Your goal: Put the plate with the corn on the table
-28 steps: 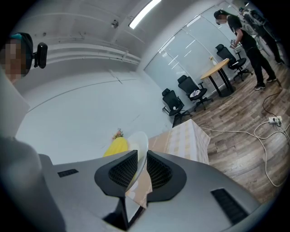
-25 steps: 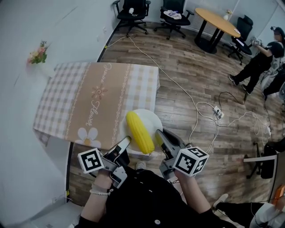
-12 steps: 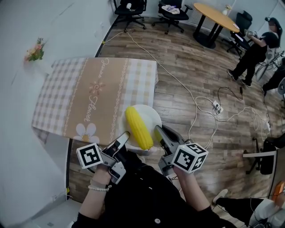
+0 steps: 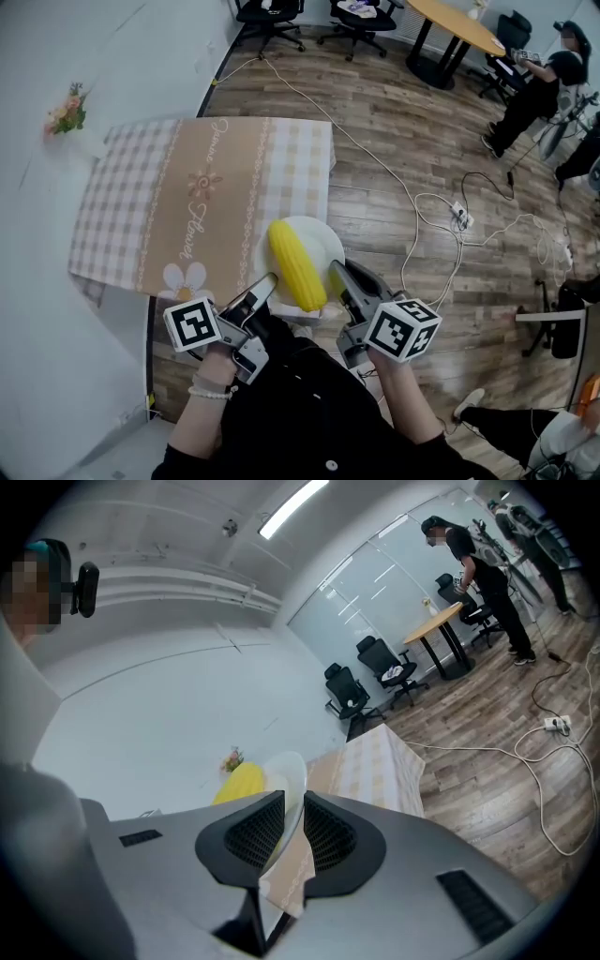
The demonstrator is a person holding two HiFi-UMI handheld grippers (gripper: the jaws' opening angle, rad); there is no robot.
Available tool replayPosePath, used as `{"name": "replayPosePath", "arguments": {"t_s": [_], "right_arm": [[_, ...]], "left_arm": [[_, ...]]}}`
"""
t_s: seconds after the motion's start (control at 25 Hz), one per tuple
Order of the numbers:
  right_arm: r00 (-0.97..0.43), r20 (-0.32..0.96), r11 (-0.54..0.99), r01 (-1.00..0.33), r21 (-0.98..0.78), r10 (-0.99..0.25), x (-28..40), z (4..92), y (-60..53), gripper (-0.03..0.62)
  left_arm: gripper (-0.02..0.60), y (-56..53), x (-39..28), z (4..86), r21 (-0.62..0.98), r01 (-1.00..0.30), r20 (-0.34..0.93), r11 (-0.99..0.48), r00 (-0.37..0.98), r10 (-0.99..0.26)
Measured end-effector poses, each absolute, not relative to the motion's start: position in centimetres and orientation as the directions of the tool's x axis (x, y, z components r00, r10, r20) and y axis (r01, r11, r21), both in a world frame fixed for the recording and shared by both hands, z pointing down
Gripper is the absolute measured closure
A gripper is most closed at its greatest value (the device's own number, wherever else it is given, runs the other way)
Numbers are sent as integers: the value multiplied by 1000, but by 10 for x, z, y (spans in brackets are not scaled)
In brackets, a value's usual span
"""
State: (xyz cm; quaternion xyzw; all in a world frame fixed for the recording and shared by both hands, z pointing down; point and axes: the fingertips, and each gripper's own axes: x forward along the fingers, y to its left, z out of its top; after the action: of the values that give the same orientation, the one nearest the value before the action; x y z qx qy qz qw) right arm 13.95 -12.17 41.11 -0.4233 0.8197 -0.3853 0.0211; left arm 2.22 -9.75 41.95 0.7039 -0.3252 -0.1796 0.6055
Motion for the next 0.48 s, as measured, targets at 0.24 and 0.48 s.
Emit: {"name": "replayPosePath", "arguments": {"t_s": [0.24, 0.48], "right_arm": [[-623, 328, 309, -695, -649, -710, 132, 427, -137, 501], [-605, 367, 279, -715, -641, -707, 127, 446, -152, 500]], "left_arm": [[561, -116, 13, 437, 964, -265, 179, -36, 740, -649], [563, -135, 6, 456, 958, -285, 207, -30, 758, -618]]}}
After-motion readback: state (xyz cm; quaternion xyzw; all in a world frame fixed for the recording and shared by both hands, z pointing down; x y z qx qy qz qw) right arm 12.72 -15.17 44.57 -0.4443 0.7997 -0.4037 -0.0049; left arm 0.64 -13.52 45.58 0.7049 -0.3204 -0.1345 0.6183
